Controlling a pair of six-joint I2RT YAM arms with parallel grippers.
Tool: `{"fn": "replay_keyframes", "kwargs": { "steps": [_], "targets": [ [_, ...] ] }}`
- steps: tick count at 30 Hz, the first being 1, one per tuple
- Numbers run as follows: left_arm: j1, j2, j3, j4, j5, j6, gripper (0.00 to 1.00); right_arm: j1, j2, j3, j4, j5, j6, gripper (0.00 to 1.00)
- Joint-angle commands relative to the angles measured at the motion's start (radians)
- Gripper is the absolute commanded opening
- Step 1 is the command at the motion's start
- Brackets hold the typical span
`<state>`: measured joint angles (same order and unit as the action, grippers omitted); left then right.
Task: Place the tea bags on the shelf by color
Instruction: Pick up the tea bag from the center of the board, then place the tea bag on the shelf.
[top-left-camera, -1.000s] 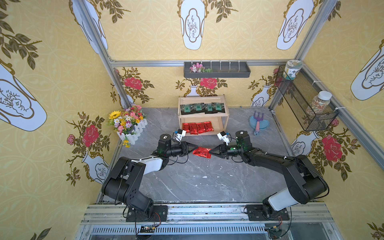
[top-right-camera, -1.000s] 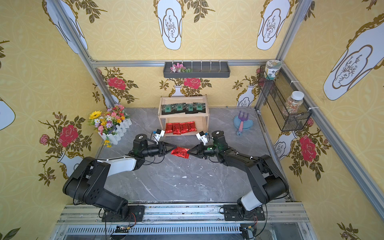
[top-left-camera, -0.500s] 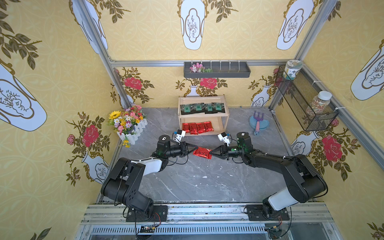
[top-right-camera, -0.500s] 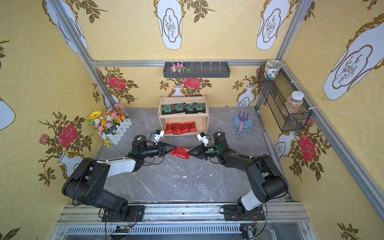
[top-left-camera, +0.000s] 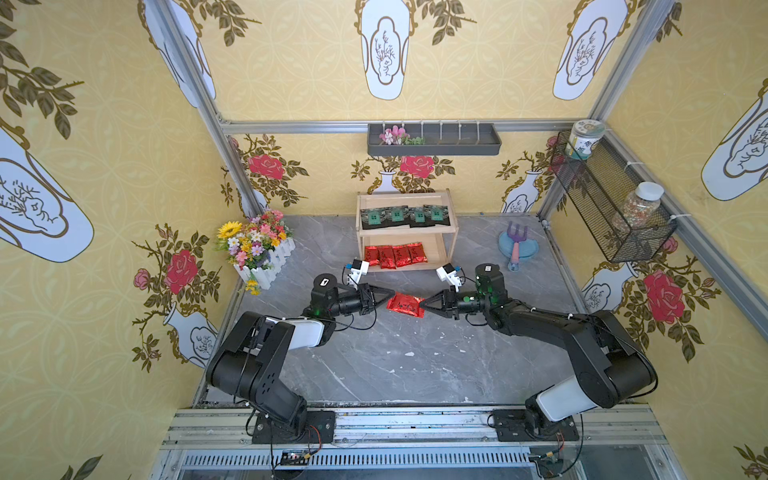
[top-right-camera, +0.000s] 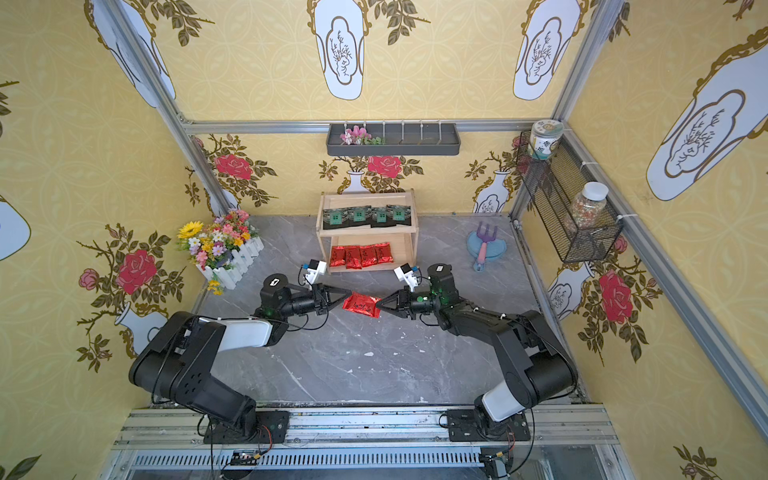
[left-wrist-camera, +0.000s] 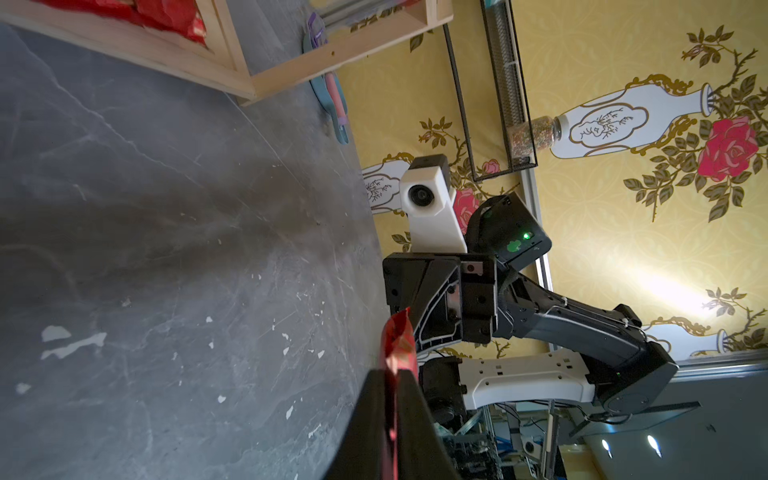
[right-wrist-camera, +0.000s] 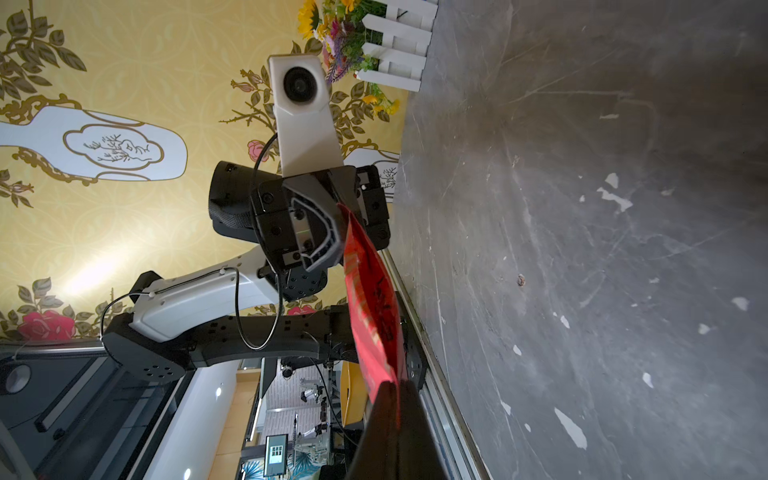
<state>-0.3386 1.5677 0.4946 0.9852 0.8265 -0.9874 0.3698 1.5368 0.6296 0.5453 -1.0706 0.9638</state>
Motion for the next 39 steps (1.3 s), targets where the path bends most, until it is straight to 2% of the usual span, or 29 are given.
{"fn": "replay_keyframes", "kwargs": {
  "steps": [1, 2, 3, 11, 17, 20, 26, 39],
  "targets": [
    [0.006, -0.020, -0.004, 0.026, -0.018, -0.006, 0.35, -0.005, 0.001, 0.016, 0.013, 0.039, 0.007, 0.00],
    [0.006, -0.032, -0.004, 0.008, -0.026, -0.001, 0.42, -0.005, 0.006, 0.018, 0.036, 0.060, 0.023, 0.00],
    [0.007, -0.043, -0.003, -0.018, -0.037, 0.005, 0.45, -0.005, 0.010, 0.021, 0.058, 0.080, 0.038, 0.00],
    [0.013, -0.189, -0.011, -0.274, -0.170, 0.076, 0.50, 0.020, 0.078, -0.041, 0.363, 0.406, 0.247, 0.00],
    [0.013, -0.293, 0.015, -0.504, -0.252, 0.149, 0.58, 0.062, 0.110, -0.125, 0.546, 0.730, 0.298, 0.00],
    [0.013, -0.321, 0.015, -0.556, -0.270, 0.168, 0.60, 0.082, 0.142, -0.128, 0.600, 0.833, 0.294, 0.00],
    [0.013, -0.336, 0.001, -0.556, -0.246, 0.156, 0.61, 0.084, 0.261, -0.095, 0.721, 0.914, 0.316, 0.00],
    [0.013, -0.369, -0.010, -0.556, -0.257, 0.160, 0.62, 0.050, 0.390, 0.029, 0.674, 1.019, 0.311, 0.05]
  ]
}}
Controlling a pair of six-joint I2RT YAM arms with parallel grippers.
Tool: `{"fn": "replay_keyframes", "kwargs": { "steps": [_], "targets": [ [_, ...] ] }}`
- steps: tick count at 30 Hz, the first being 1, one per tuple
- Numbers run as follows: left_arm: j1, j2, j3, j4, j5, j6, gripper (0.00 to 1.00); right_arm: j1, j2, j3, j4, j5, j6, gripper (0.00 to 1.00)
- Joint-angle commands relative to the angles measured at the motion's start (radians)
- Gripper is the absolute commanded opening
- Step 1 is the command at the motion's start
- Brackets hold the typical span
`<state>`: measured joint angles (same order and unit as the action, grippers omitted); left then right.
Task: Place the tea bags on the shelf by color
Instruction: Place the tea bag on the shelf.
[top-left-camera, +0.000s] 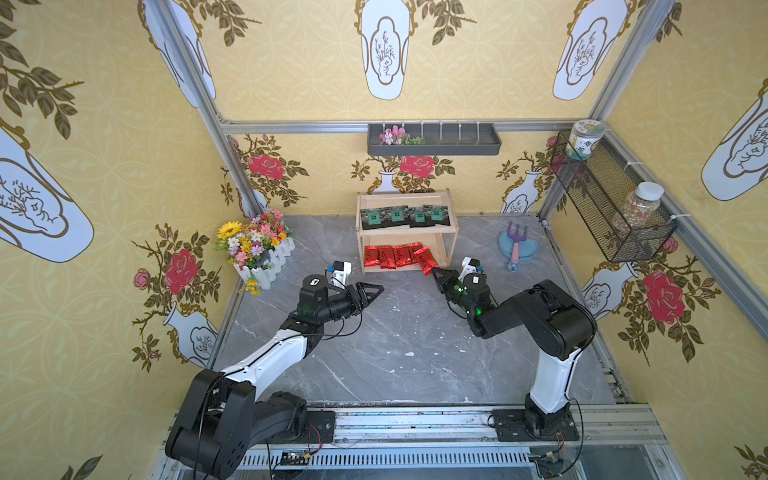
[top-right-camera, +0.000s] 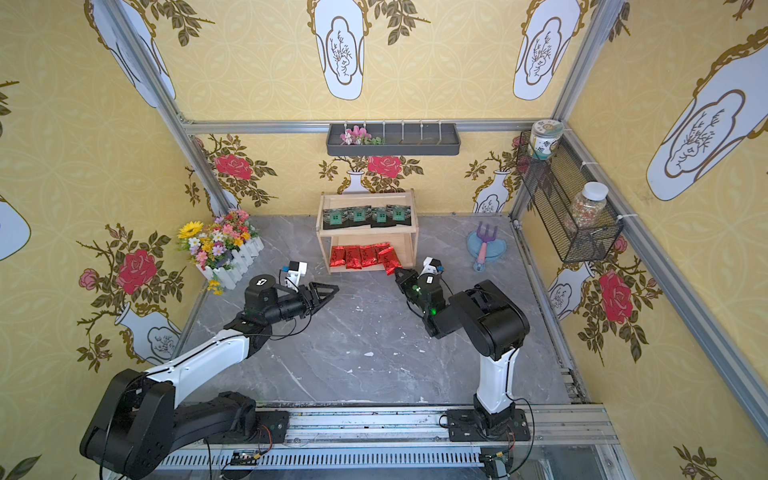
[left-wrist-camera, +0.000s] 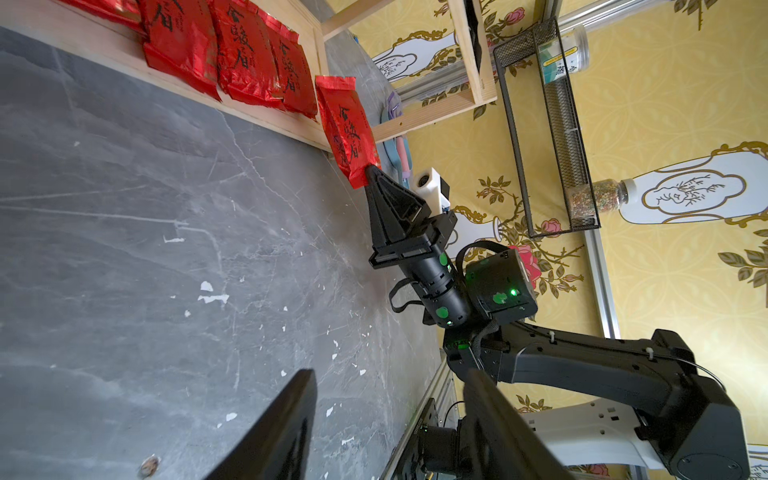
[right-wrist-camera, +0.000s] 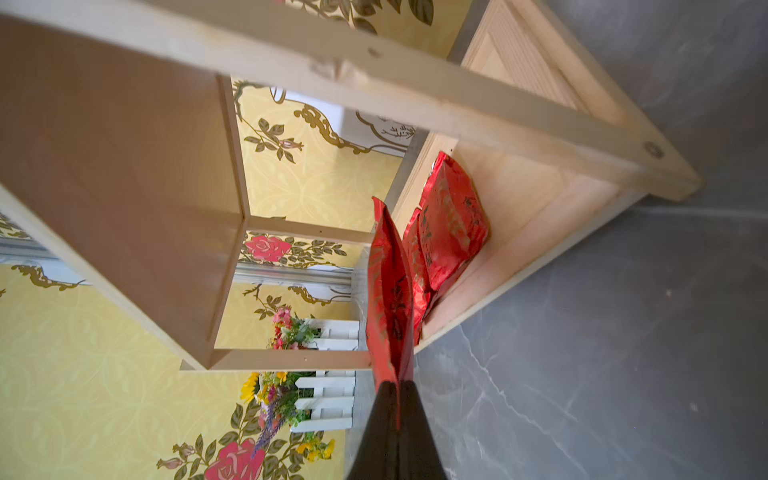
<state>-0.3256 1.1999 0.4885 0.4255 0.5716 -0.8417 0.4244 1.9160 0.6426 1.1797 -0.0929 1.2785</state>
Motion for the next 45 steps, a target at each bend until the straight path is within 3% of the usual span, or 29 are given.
{"fn": "replay_keyframes", "kwargs": {
  "steps": [1, 45],
  "targets": [
    [0.000, -0.002, -0.004, 0.004, -0.005, 0.015, 0.62, -0.008, 0.020, 0.021, 0.038, 0.051, -0.003, 0.06],
    [0.000, 0.007, 0.007, -0.056, -0.037, 0.050, 0.63, -0.066, 0.239, 0.232, 0.020, 0.085, 0.045, 0.12]
  ]
}}
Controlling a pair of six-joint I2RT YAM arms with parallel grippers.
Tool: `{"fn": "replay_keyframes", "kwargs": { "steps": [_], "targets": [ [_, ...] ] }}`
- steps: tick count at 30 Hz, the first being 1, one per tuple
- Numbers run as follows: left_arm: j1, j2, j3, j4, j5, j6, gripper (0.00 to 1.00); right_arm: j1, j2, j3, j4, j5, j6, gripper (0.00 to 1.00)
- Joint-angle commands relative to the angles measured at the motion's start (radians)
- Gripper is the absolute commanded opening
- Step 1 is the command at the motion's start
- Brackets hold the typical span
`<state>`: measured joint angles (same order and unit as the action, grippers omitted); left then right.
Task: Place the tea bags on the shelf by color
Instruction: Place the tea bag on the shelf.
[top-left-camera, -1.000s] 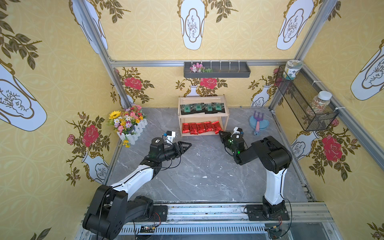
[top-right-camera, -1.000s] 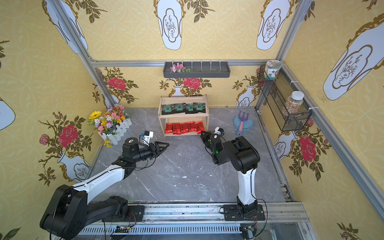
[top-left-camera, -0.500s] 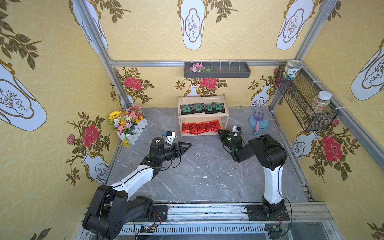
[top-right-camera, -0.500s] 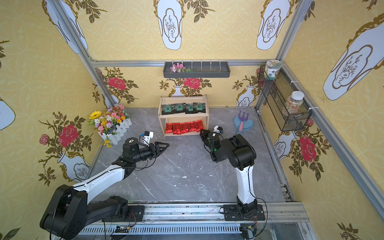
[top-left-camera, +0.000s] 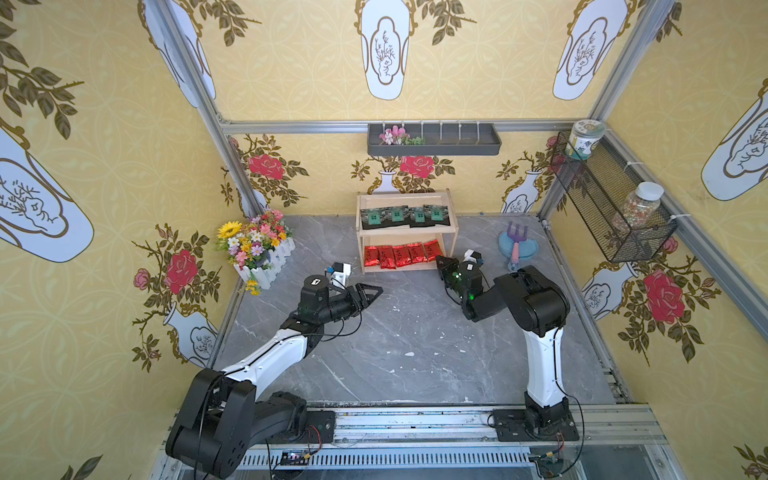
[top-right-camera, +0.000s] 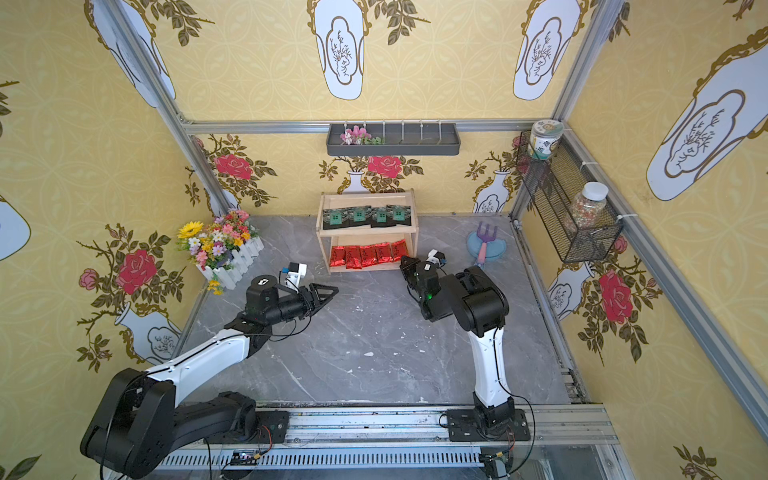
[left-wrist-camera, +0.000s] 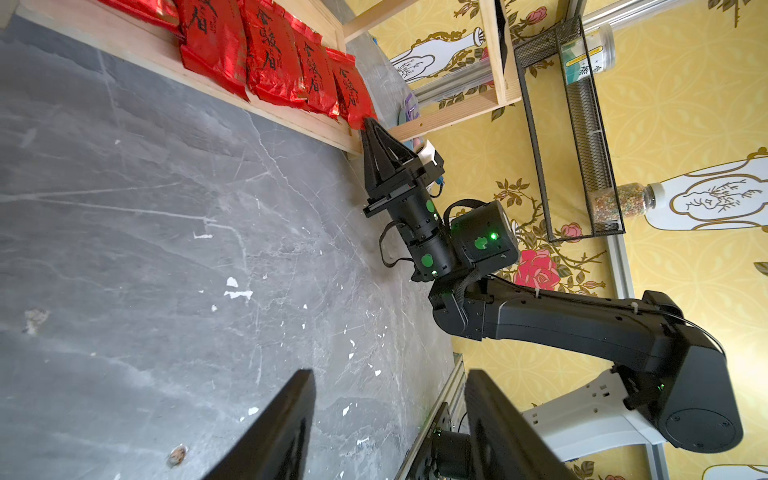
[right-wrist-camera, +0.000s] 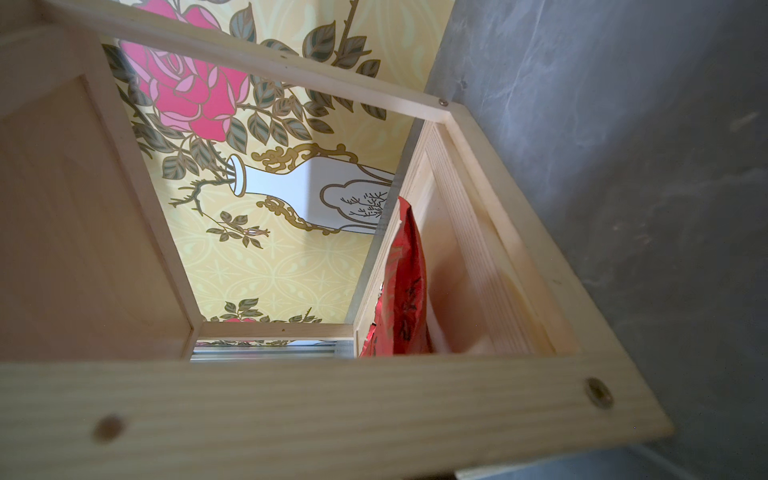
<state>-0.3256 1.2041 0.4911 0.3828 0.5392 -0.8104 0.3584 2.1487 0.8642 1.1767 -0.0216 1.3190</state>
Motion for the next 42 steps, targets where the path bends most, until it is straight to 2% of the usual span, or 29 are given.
{"fn": "replay_keyframes", "kwargs": {
  "steps": [1, 11, 18, 24, 29, 31, 39, 42],
  "targets": [
    [0.000, 0.002, 0.004, -0.015, -0.005, 0.020, 0.63, -0.001, 0.009, 0.013, 0.021, 0.013, 0.006, 0.13],
    [0.000, -0.001, 0.006, -0.025, -0.014, 0.027, 0.63, -0.006, 0.046, 0.036, 0.010, 0.004, 0.030, 0.16],
    [0.000, -0.005, 0.007, -0.032, -0.020, 0.028, 0.63, -0.012, 0.021, 0.039, -0.061, -0.015, 0.047, 0.36],
    [0.000, -0.012, 0.009, -0.036, -0.029, 0.033, 0.63, -0.011, -0.053, 0.037, -0.253, -0.025, 0.079, 0.50],
    [0.000, -0.018, 0.015, -0.054, -0.046, 0.039, 0.63, -0.009, -0.130, 0.112, -0.608, -0.064, 0.092, 0.57],
    [0.001, -0.022, 0.015, -0.060, -0.056, 0.041, 0.63, -0.007, -0.150, 0.130, -0.697, -0.077, 0.079, 0.58],
    [0.003, -0.040, 0.058, -0.118, -0.101, 0.056, 0.63, 0.034, -0.221, 0.086, -0.746, -0.119, -0.001, 0.62],
    [0.003, -0.038, 0.123, -0.186, -0.126, 0.070, 0.64, 0.075, -0.268, 0.047, -0.725, -0.117, -0.034, 0.64]
  ]
}}
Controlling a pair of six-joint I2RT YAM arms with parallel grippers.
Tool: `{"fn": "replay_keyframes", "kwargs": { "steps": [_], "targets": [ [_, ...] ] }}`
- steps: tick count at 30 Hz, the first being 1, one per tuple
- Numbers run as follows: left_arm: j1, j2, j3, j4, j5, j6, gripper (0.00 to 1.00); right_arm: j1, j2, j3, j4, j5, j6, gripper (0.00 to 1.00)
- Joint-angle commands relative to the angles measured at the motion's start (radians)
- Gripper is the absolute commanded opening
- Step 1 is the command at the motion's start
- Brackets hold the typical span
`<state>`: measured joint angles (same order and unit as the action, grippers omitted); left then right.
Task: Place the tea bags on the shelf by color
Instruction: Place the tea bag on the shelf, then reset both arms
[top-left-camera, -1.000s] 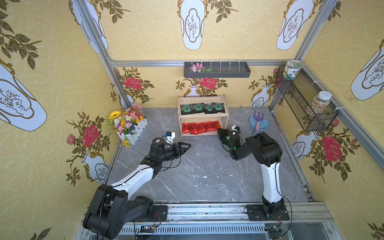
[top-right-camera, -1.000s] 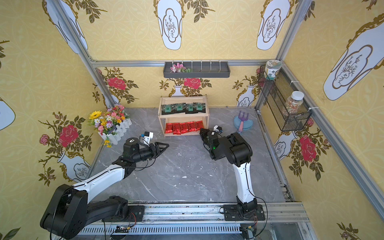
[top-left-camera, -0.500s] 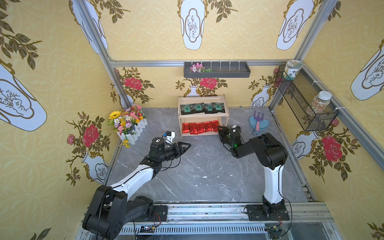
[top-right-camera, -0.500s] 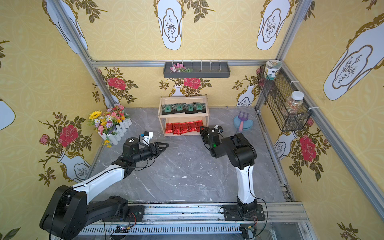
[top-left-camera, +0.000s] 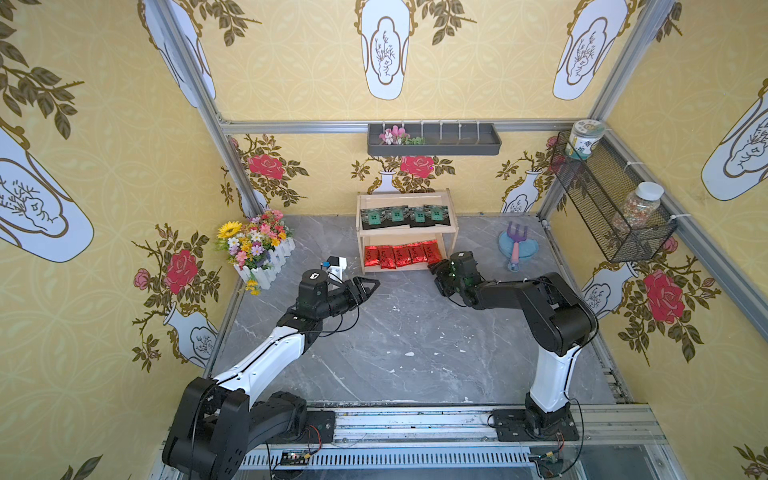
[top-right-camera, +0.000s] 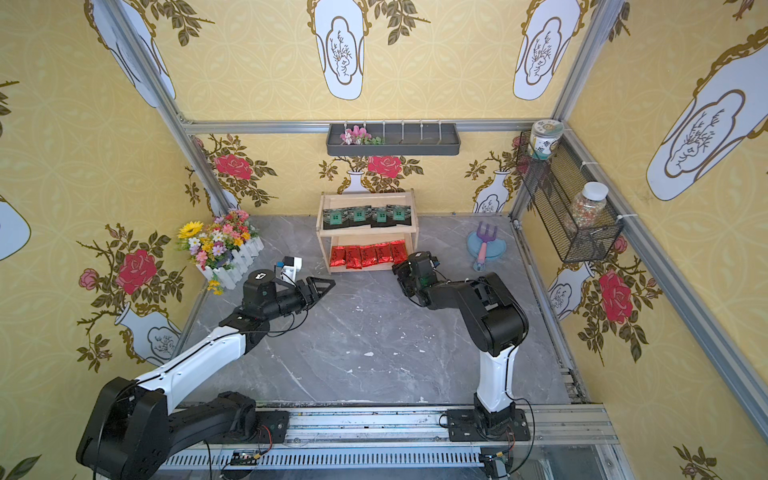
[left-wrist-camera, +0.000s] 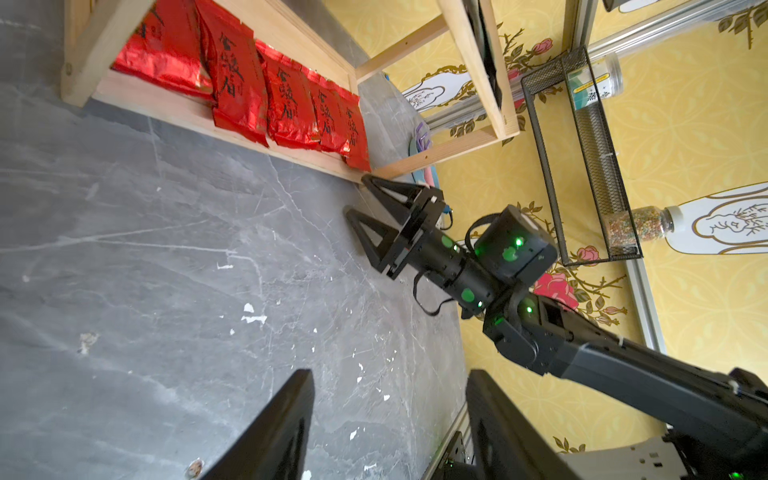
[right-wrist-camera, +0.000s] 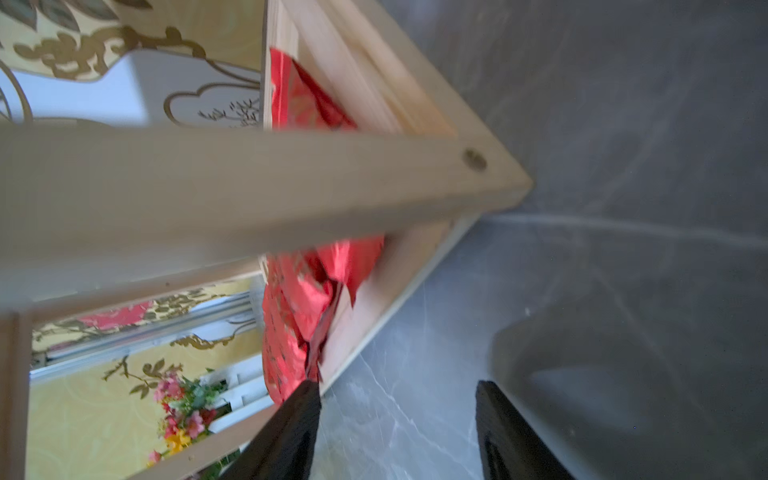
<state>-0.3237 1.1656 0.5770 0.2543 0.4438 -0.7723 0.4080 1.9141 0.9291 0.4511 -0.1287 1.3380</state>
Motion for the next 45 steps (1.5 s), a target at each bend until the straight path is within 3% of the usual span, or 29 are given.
{"fn": "replay_keyframes", "kwargs": {
  "steps": [1, 4, 7, 9, 12, 16, 18, 20, 22, 24, 25, 27, 31, 33, 37, 41, 45],
  "targets": [
    [0.001, -0.002, 0.076, -0.104, -0.048, 0.043, 0.64, 0.038, -0.052, -0.034, -0.002, -0.003, -0.070, 0.65],
    [0.002, -0.046, 0.132, -0.188, -0.134, 0.096, 0.67, 0.062, -0.129, -0.106, 0.005, 0.035, -0.122, 0.66],
    [0.002, -0.112, 0.154, -0.247, -0.247, 0.136, 0.77, 0.079, -0.229, -0.162, -0.023, 0.070, -0.222, 0.67],
    [0.001, -0.156, 0.159, -0.270, -0.322, 0.168, 0.86, 0.092, -0.329, -0.209, -0.052, 0.114, -0.333, 0.67],
    [0.001, -0.217, 0.157, -0.237, -0.400, 0.237, 0.90, 0.094, -0.503, -0.304, -0.065, 0.236, -0.522, 0.71],
    [0.002, -0.266, 0.080, -0.066, -0.549, 0.421, 0.94, 0.016, -0.674, -0.339, -0.113, 0.331, -0.847, 0.88],
    [0.001, -0.269, -0.002, 0.039, -0.753, 0.448, 0.89, -0.015, -0.722, -0.350, -0.154, 0.434, -0.960, 0.97],
    [0.003, -0.251, -0.111, 0.213, -0.936, 0.559, 0.84, -0.044, -0.714, -0.392, -0.077, 0.502, -1.127, 0.95],
    [0.018, -0.213, -0.235, 0.429, -1.025, 0.671, 0.81, -0.061, -0.658, -0.448, 0.043, 0.583, -1.283, 0.93],
    [0.069, -0.176, -0.337, 0.539, -0.971, 0.722, 0.79, -0.091, -0.570, -0.448, 0.084, 0.689, -1.321, 0.96],
    [0.097, -0.166, -0.353, 0.518, -0.951, 0.672, 0.79, -0.097, -0.550, -0.382, -0.043, 0.695, -1.290, 0.96],
    [0.167, -0.145, -0.381, 0.504, -0.813, 0.648, 0.78, -0.106, -0.509, -0.370, 0.020, 0.699, -1.355, 0.95],
    [0.280, -0.009, -0.409, 0.588, -0.721, 0.578, 0.78, -0.106, -0.545, -0.454, 0.146, 0.689, -1.452, 1.00],
    [0.322, 0.069, -0.420, 0.675, -0.686, 0.525, 0.78, -0.115, -0.585, -0.510, 0.213, 0.687, -1.476, 0.97],
    [0.328, 0.094, -0.379, 0.631, -0.625, 0.545, 0.78, -0.133, -0.648, -0.567, 0.240, 0.650, -1.464, 0.97],
    [0.328, 0.033, -0.442, 0.689, -0.582, 0.561, 0.77, -0.143, -0.700, -0.609, 0.237, 0.621, -1.441, 0.97],
    [0.330, -0.042, -0.402, 0.535, -0.537, 0.671, 0.76, -0.150, -0.723, -0.630, 0.251, 0.619, -1.427, 0.97]
  ]
}}
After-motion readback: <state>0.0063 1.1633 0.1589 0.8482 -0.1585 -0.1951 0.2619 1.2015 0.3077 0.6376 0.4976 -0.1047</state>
